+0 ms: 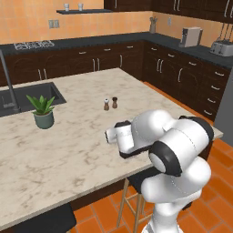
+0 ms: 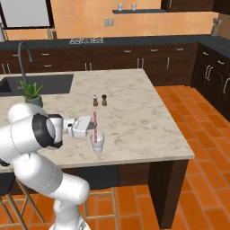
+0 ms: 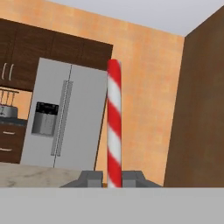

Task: Take a straw from the drawer in front and place it inside the glass cup on the dining counter.

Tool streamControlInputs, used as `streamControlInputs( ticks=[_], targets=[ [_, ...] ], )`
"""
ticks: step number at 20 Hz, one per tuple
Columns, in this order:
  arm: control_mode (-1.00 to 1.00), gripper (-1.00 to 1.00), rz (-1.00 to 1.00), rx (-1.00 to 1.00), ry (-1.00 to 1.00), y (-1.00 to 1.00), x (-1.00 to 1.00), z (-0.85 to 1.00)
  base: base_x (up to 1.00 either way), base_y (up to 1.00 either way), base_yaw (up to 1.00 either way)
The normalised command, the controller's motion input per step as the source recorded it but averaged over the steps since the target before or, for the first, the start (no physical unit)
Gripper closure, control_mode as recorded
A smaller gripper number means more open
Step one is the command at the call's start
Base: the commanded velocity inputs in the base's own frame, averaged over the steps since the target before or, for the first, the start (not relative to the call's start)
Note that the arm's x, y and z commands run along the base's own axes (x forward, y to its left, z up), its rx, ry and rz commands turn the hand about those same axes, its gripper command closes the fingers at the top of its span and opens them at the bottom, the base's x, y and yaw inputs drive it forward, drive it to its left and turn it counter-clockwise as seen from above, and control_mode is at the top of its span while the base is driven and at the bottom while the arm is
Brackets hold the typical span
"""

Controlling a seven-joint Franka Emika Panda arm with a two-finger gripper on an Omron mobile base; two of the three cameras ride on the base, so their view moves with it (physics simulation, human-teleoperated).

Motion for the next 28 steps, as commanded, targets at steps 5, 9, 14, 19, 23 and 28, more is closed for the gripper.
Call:
streamControlInputs(
  ticks=[5, 9, 14, 19, 23, 28],
  targets=[
    [-1.0, 1.0, 0.0, 0.0, -0.07, 0.0, -0.15, 0.02, 0.0, 0.0, 0.0],
    [-1.0, 1.0, 0.0, 0.0, -0.07, 0.0, -0.51, 0.05, 0.0, 0.0, 0.0],
    [-1.0, 1.0, 0.0, 0.0, -0.01, 0.0, 0.15, 0.06, 0.0, 0.0, 0.0],
    [-1.0, 1.0, 0.0, 0.0, 0.0, 0.0, 0.37, 0.13, 0.0, 0.0, 0.0],
    [-1.0, 1.0, 0.0, 0.0, -0.13, 0.02, 0.43, -0.16, 0.0, 0.0, 0.0],
    [-1.0, 1.0, 0.0, -0.02, -0.12, 0.02, 0.2, -0.45, 0.0, 0.0, 0.0]
  ],
)
